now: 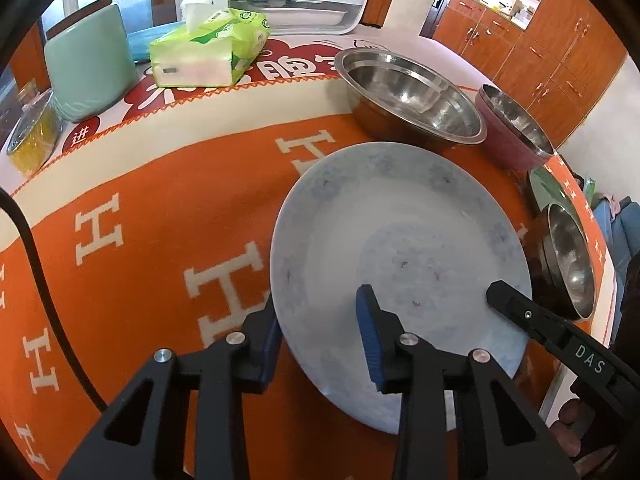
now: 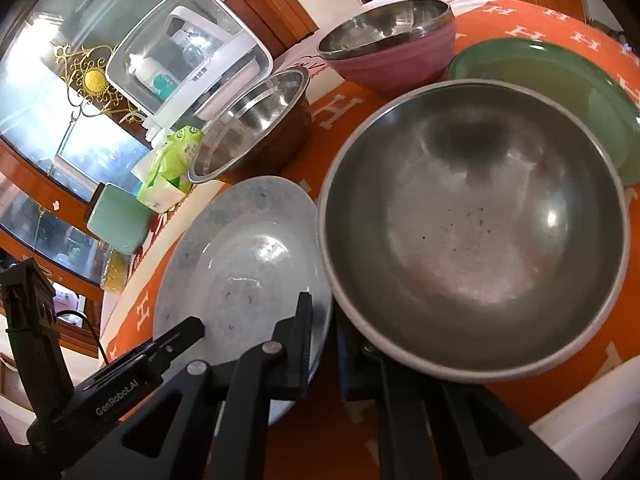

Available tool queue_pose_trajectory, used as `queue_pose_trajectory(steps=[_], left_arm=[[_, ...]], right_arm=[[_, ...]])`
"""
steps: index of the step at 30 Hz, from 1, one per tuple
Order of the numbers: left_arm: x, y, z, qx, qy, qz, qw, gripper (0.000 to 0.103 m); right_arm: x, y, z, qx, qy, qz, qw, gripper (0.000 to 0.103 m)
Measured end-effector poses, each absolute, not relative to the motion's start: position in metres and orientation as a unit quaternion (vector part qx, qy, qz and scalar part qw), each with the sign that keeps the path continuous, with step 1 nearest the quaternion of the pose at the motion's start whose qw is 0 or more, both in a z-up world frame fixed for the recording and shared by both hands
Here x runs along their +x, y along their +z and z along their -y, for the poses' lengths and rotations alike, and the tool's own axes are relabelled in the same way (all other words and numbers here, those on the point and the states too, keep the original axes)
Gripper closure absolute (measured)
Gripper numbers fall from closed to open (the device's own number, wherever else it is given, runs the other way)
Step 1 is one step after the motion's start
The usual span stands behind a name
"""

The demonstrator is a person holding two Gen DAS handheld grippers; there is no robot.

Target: Organize plates and bowls

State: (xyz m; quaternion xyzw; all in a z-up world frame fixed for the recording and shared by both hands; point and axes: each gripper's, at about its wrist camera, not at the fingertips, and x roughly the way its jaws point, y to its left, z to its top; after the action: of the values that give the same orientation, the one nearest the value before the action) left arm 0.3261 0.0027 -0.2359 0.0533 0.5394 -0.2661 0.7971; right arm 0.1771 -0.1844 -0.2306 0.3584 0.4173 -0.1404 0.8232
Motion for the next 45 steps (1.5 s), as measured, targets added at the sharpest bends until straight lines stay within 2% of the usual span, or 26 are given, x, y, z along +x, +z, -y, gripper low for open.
queue_pose_trajectory(steps=[21,45], left_arm=[[0.314,-0.229,-0.020,0.070,-0.265,-0.559,0.782,0.071],[0.241,-0.155,-0.046,0.095,-0.331,-0.520,0.782,0.071]], right_arm=[[0.175,-0.222,0.170,0.348,-0.116,-0.444,0.818,0.093],[0.097,-0.147,0.139,0.274,-0.116,-0.397,0.868,0.093]])
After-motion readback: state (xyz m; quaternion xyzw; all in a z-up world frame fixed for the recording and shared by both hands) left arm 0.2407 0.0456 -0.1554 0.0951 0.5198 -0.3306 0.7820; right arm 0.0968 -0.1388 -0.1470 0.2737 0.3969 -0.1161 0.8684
